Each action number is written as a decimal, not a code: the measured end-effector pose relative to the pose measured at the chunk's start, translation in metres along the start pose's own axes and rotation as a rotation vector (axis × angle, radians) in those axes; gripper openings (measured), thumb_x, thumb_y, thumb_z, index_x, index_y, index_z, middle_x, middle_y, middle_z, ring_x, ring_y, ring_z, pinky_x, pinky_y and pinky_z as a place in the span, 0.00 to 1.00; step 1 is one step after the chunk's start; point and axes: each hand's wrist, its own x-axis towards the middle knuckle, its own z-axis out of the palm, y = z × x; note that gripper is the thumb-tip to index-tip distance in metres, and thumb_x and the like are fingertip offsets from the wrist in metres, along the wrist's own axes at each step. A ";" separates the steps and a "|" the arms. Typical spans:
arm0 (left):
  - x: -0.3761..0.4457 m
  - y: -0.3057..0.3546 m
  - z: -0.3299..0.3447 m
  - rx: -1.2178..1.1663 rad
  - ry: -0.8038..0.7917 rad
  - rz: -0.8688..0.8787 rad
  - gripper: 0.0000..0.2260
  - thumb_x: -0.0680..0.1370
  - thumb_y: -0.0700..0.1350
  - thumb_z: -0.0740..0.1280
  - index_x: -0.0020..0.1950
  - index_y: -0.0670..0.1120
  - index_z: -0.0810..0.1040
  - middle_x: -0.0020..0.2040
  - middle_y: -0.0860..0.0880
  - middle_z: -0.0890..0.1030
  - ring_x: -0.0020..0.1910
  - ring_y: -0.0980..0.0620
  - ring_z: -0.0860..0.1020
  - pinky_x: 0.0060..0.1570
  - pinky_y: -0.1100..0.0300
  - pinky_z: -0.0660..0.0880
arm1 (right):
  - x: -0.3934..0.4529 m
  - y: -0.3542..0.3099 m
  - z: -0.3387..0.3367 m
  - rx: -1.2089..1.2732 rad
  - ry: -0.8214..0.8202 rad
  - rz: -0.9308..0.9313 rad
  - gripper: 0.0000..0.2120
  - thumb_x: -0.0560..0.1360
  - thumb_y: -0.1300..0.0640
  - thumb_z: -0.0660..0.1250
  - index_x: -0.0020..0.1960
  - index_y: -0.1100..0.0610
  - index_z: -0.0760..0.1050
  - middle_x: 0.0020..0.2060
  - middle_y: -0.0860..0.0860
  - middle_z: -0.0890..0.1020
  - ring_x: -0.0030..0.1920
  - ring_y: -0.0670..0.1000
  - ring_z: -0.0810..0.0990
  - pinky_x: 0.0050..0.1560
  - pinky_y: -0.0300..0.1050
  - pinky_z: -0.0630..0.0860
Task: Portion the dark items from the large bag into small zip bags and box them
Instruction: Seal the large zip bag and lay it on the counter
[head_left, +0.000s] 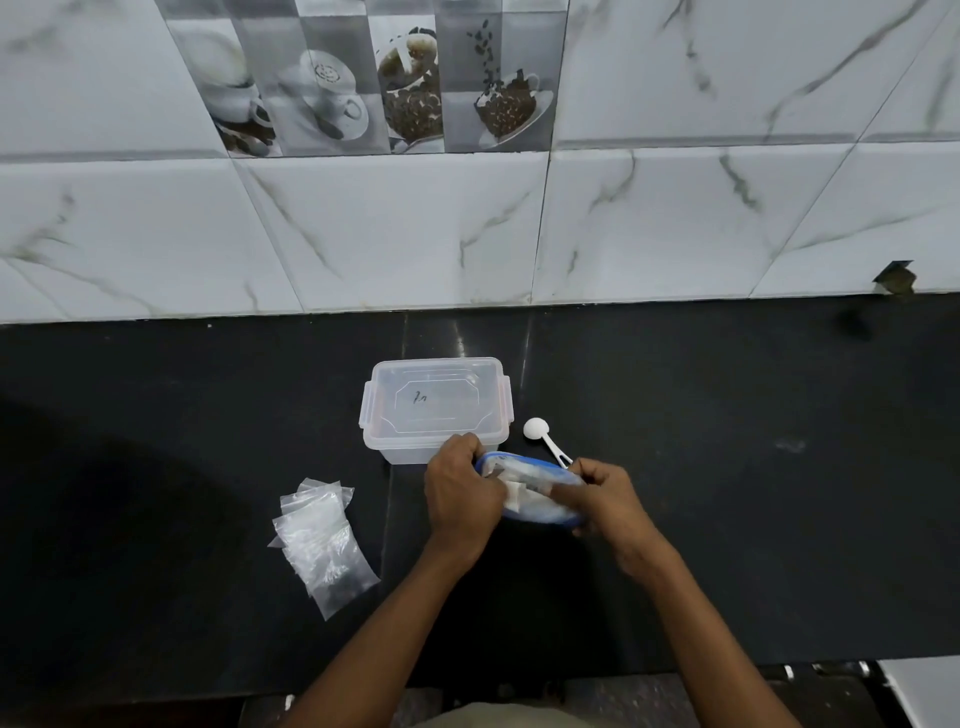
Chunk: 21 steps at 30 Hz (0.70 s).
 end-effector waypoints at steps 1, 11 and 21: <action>-0.001 0.001 0.000 0.023 0.010 -0.023 0.12 0.63 0.32 0.69 0.34 0.43 0.67 0.31 0.49 0.72 0.31 0.46 0.71 0.29 0.50 0.69 | -0.002 -0.003 0.001 0.106 -0.066 0.038 0.11 0.68 0.61 0.78 0.40 0.60 0.75 0.34 0.57 0.80 0.30 0.50 0.75 0.26 0.40 0.71; -0.004 0.011 0.002 -0.285 -0.387 -0.250 0.12 0.69 0.34 0.76 0.46 0.44 0.78 0.44 0.47 0.83 0.43 0.50 0.82 0.48 0.53 0.83 | -0.008 -0.009 -0.001 -0.184 0.401 -0.144 0.09 0.64 0.71 0.70 0.34 0.59 0.75 0.27 0.53 0.79 0.26 0.47 0.74 0.27 0.42 0.74; -0.006 0.023 0.000 -0.246 -0.075 -0.465 0.07 0.70 0.35 0.63 0.37 0.45 0.78 0.36 0.50 0.81 0.37 0.50 0.78 0.39 0.55 0.75 | -0.015 -0.006 -0.004 -0.537 0.553 -0.165 0.09 0.63 0.64 0.68 0.35 0.53 0.71 0.32 0.49 0.78 0.31 0.51 0.76 0.30 0.44 0.71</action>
